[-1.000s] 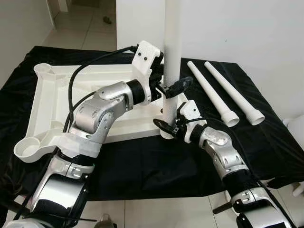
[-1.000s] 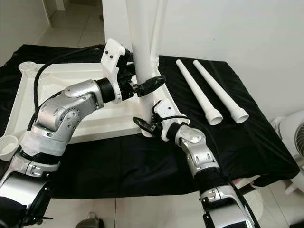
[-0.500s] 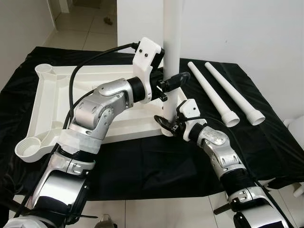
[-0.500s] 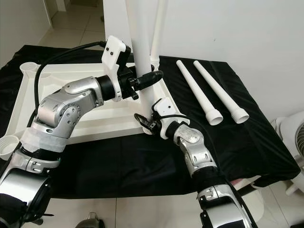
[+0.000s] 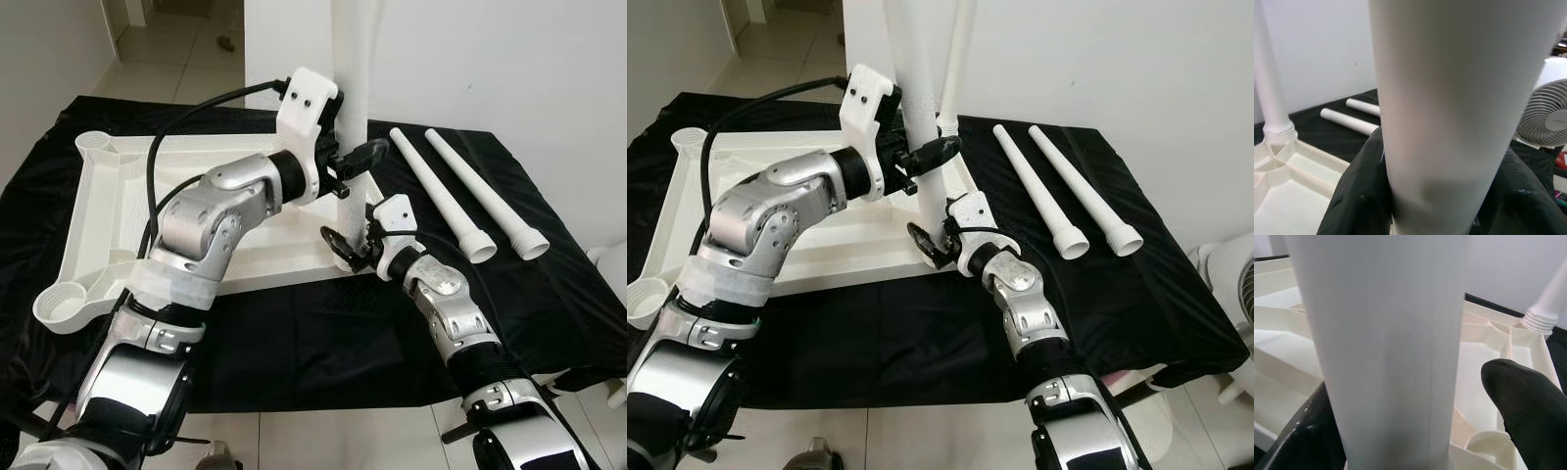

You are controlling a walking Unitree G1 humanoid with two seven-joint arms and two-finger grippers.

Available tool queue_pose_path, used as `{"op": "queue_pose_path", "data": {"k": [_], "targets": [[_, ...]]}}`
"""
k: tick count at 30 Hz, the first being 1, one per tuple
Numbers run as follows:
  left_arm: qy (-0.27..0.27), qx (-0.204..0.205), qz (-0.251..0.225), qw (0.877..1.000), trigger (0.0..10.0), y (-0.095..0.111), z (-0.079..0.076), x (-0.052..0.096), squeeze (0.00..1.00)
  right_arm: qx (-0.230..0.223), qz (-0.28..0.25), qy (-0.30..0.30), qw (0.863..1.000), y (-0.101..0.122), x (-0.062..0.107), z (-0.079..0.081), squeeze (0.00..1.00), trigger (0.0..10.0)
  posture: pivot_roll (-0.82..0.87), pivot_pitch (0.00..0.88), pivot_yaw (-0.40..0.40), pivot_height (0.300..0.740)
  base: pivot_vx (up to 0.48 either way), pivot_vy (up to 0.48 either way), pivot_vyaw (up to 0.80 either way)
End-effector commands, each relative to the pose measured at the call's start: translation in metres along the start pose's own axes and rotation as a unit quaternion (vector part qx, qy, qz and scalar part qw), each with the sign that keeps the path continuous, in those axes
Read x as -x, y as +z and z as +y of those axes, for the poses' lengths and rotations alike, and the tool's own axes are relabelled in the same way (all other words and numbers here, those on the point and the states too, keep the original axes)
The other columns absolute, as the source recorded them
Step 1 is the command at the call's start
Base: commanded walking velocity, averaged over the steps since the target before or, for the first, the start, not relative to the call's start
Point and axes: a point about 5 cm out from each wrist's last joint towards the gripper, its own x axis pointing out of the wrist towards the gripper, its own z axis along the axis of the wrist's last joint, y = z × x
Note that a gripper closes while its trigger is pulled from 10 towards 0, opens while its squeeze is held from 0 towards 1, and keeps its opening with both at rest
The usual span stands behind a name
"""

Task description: Building children table

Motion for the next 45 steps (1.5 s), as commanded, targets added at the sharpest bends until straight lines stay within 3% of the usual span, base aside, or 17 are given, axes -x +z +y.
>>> {"op": "queue_pose_path", "data": {"k": [1,4,5,6,7,11,24,26,45], "targets": [[0.038,0.004,0.000,0.999,10.0,0.006,0.007,-0.003,0.00,0.002,0.011,-0.042,0.999,-0.004,0.000,-0.009,1.00,10.0,0.08,0.000,-0.088,0.740,0.000,0.000,0.00],[0.055,-0.001,-0.006,0.998,10.0,0.011,0.010,-0.004,0.00,0.005,0.010,-0.062,0.998,-0.003,-0.003,-0.011,1.00,10.0,0.08,0.000,-0.090,0.740,0.000,0.000,0.00],[0.067,-0.004,-0.012,0.998,10.0,0.015,0.012,-0.006,0.00,0.012,0.008,-0.074,0.997,0.000,-0.006,-0.012,0.22,10.0,0.08,0.000,-0.090,0.740,0.000,0.000,0.00],[0.067,-0.004,-0.012,0.998,10.0,0.015,0.012,-0.006,0.00,0.012,0.008,-0.074,0.997,0.000,-0.006,-0.012,0.22,10.0,0.08,0.000,-0.090,0.740,0.000,0.000,0.00],[0.082,-0.025,-0.016,0.996,10.0,0.019,0.012,-0.008,0.00,0.012,0.005,-0.083,0.997,0.002,-0.009,-0.012,0.00,10.0,0.08,0.000,-0.087,0.740,0.000,0.000,0.00],[0.116,-0.060,-0.032,0.991,10.0,0.030,0.008,-0.013,0.00,0.014,-0.001,-0.105,0.994,0.008,-0.016,-0.010,0.00,10.0,0.08,0.000,-0.085,0.740,0.000,0.000,0.00],[0.140,-0.041,-0.065,0.987,10.0,0.041,-0.014,-0.027,0.00,0.049,-0.017,-0.172,0.984,0.021,-0.031,-0.005,0.00,10.0,0.10,0.000,-0.085,0.740,0.000,0.000,0.00],[0.139,-0.041,-0.070,0.987,10.0,0.042,-0.021,-0.029,0.00,0.049,-0.029,-0.207,0.977,0.025,-0.032,-0.005,0.00,10.0,0.10,0.000,-0.092,0.740,0.000,0.000,0.00],[0.153,-0.054,-0.074,0.984,10.0,0.048,-0.030,-0.035,0.00,0.073,-0.059,-0.249,0.964,0.037,-0.037,0.007,0.00,10.0,0.11,0.000,-0.100,0.740,0.000,0.000,0.00]]}}
